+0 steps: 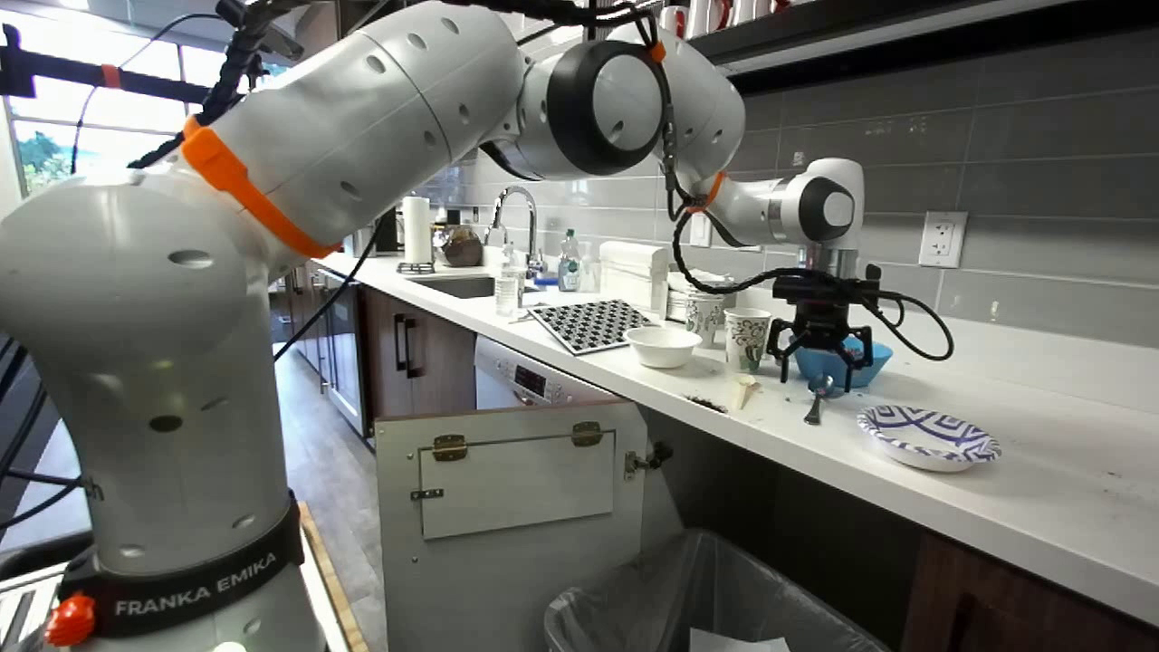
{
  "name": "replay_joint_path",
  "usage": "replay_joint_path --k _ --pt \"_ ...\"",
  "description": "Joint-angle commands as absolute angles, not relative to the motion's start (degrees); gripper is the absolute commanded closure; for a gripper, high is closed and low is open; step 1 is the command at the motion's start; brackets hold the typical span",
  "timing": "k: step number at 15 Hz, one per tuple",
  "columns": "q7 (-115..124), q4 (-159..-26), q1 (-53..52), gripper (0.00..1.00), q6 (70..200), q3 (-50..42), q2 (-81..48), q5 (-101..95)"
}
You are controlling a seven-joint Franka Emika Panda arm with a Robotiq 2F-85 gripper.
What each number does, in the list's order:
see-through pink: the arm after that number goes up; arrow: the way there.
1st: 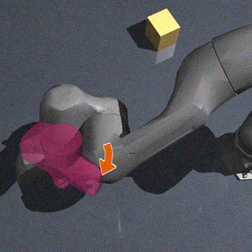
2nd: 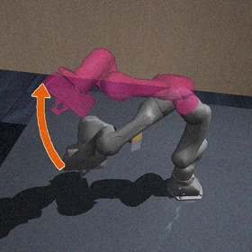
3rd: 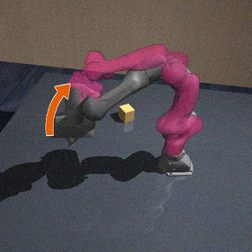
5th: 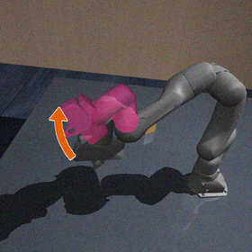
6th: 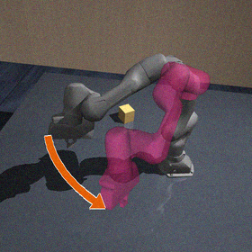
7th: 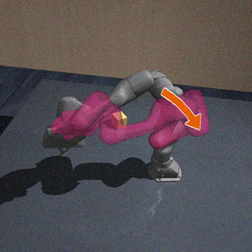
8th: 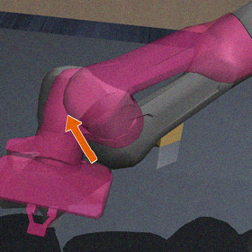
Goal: Pick up some cereal from the blue bowl and place it on the silver spoon then pour the cereal from the spoon into the bin.
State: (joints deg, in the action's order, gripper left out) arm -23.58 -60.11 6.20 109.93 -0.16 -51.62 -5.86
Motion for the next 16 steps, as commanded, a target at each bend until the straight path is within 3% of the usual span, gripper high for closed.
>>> replay_joint_path --k 1,9,16 --pt "-22.53 -73.78 5.26 0.0 117.74 -0.4 -44.5 -7.56" --pt "-19.4 -94.78 5.74 0.0 140.22 -1.26 -34.58 -7.94" --pt "-21.79 -102.85 8.56 0.0 147.94 0.61 -29.49 -5.14"
